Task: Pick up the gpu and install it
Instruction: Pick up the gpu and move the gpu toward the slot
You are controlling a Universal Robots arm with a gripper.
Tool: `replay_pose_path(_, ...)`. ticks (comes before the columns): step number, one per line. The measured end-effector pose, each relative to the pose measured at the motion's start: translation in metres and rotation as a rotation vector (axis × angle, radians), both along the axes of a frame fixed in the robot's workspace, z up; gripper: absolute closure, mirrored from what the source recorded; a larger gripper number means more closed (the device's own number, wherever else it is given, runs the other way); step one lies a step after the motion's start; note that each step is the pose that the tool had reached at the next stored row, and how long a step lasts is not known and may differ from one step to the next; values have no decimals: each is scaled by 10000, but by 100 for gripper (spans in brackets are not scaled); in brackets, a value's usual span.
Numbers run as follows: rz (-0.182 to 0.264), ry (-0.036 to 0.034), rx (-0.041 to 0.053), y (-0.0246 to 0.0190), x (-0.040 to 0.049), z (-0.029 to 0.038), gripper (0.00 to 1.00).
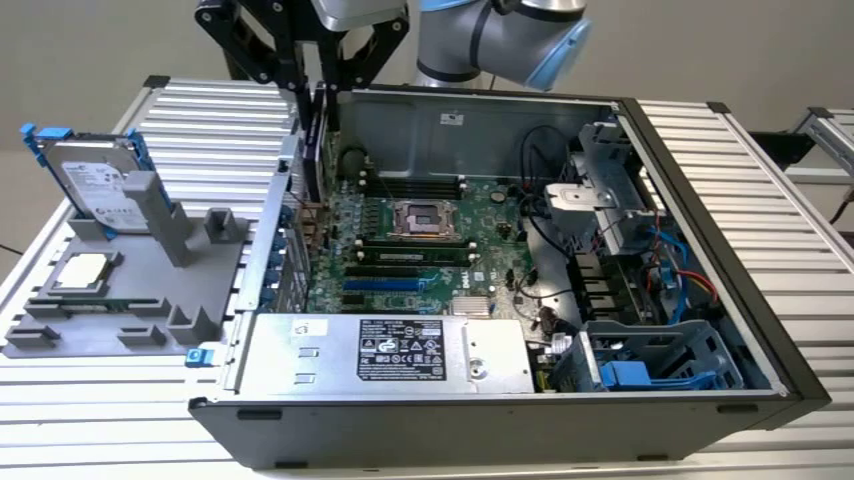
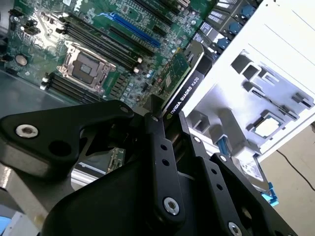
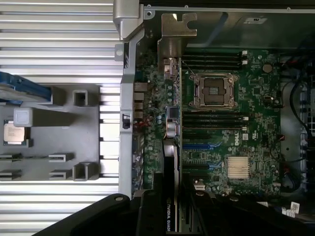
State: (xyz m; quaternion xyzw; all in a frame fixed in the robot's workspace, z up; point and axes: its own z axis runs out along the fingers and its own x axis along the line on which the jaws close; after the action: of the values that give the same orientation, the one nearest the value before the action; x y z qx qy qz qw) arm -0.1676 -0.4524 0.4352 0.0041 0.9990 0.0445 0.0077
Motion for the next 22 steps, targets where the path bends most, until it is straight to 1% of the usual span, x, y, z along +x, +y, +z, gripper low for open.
replay_pose_path(22, 0, 1, -1, 0, 212, 0, 100)
